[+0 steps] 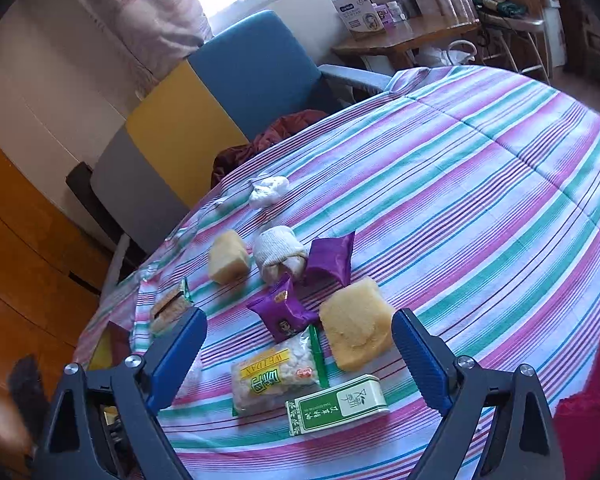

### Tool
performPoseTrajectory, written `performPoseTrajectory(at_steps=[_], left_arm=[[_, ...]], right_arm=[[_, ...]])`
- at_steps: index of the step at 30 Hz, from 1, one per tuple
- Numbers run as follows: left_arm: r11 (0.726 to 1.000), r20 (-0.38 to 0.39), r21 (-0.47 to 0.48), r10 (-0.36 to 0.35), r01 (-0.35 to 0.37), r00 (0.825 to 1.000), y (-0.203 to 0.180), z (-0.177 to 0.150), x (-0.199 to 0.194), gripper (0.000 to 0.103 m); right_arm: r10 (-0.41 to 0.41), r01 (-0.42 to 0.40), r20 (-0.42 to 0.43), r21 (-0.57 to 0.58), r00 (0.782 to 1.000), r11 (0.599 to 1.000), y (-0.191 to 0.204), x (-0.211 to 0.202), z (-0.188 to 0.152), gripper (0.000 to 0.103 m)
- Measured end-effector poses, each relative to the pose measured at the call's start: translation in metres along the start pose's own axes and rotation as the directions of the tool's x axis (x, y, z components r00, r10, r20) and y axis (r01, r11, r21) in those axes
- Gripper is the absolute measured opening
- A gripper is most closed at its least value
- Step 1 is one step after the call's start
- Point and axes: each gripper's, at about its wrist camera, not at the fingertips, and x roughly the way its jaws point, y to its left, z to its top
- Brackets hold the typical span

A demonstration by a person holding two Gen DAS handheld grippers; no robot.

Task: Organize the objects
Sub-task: 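Grasp the plastic-wrapped white bundle with the left gripper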

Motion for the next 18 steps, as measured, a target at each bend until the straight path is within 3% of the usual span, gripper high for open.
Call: performPoseTrajectory(at_steps=[8,9,10,11,15,18], left_arm=[[0.998,-0.098,-0.059,0.004,-0.010,0.995,0.004,0.008,0.048,0.060],[0.998,-0.105,-0.067,0.011,-0.018,0.994,0.005,0.007,0.052,0.056],[0.996,-0.118,-0.081,0.025,-0.034,0.993,0.005,0.005,0.056,0.037],[0.995,-0.127,-0.094,0.034,-0.046,0.991,0.005,0.002,0.060,0.037],[0.992,-0.087,-0.105,0.056,-0.065,0.995,0.003,-0.002,0.056,0.035],[0.994,-0.064,-0.081,0.071,-0.076,0.995,-0.001,-0.007,0.053,0.035]], right_arm=[[0.038,-0.037,-0.020,0.037,0.999,0.999,-0.007,0.003,-0.003,0.095],[0.038,-0.037,-0.021,0.035,0.999,0.999,-0.006,0.004,-0.004,0.095],[0.039,-0.038,-0.021,0.035,0.999,0.999,-0.007,0.003,-0.004,0.095],[0.035,-0.035,-0.021,0.035,0.999,0.999,-0.007,0.003,-0.004,0.095],[0.011,-0.010,-0.045,0.021,0.999,1.000,-0.004,0.007,-0.005,0.095],[-0.010,0.010,-0.108,-0.004,0.994,1.000,0.001,0.019,-0.002,0.093]])
